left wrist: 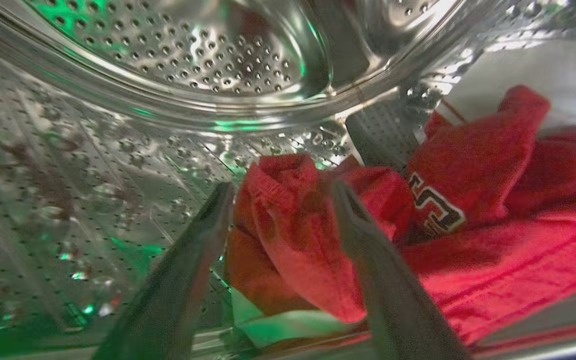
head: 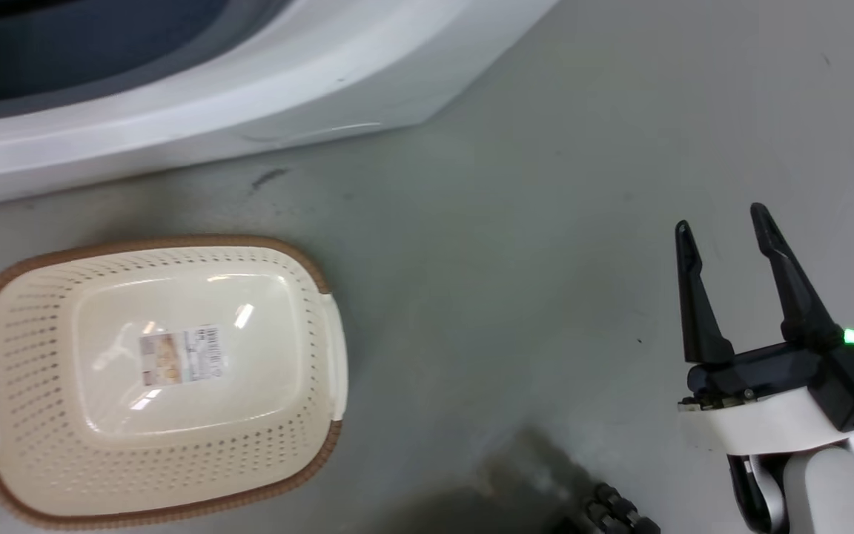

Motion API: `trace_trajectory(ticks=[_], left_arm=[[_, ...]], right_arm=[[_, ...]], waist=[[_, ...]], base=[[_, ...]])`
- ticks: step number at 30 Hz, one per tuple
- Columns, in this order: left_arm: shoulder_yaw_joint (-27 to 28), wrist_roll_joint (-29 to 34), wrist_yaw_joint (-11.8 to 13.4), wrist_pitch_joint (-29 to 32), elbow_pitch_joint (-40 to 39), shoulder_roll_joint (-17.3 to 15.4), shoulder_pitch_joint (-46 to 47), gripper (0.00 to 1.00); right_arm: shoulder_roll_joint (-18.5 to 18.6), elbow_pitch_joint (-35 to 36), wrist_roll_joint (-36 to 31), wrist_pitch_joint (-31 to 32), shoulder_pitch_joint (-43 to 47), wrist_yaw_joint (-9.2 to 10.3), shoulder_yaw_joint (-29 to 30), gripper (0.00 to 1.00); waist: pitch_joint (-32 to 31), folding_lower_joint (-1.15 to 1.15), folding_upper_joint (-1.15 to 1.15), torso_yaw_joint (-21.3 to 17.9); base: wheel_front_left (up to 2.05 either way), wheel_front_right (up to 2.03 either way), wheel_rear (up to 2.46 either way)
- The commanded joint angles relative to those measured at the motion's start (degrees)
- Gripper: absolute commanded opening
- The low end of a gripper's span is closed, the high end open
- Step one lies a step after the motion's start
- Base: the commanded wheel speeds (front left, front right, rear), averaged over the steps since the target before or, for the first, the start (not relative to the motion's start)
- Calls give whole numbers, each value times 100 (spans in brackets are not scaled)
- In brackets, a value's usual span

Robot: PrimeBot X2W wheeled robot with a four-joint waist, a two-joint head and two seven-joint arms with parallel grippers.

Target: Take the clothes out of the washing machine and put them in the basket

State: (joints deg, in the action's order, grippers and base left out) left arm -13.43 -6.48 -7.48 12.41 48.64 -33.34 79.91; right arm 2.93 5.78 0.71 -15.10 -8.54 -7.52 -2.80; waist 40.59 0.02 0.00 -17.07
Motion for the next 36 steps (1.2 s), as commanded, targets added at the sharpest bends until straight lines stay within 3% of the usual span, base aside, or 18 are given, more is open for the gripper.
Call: trace_trajectory(ticks=[1,5,12,23,24,26,32,36], left_arm=[[-76,-42,11,129,98,-29,239,100],[-410,-124,11,717,462,-399,781,100],[-870,-353,11,1474,698,-775,1478,100],[-1533,-1033,9,2446,857,-1039,1582,100],[-1569,-1088,9,2481,845,-1060,1575,87],[-1644,-1200,9,2531,819,-1079,1568,0],[-1814,-1366,10,2200,660,-1132,1624,0],[-1885,-1395,9,1552,556,-1044,1598,0]], right_arm=[[-11,49,54,-10,-15,6,-46,100],[-13,123,214,-10,34,6,-291,100],[-11,289,356,-10,99,6,-607,100],[-12,355,479,-10,-37,6,-640,100],[-12,368,492,-10,-48,6,-642,100],[-12,402,492,-10,-87,6,-661,100],[-12,447,420,-10,-206,6,-665,100],[-10,420,380,-10,-282,6,-582,100]], waist=[[348,-2,0,-344],[600,-2,0,-550],[915,-2,0,-738],[1138,-2,0,-845],[1148,-2,0,-843],[1165,-2,0,-840],[1174,-2,0,-799],[1031,-2,0,-705]], base=[[0,0,0],[0,0,0],[0,0,0],[0,0,0],[0,0,0],[0,0,0],[0,0,0],[0,0,0]])
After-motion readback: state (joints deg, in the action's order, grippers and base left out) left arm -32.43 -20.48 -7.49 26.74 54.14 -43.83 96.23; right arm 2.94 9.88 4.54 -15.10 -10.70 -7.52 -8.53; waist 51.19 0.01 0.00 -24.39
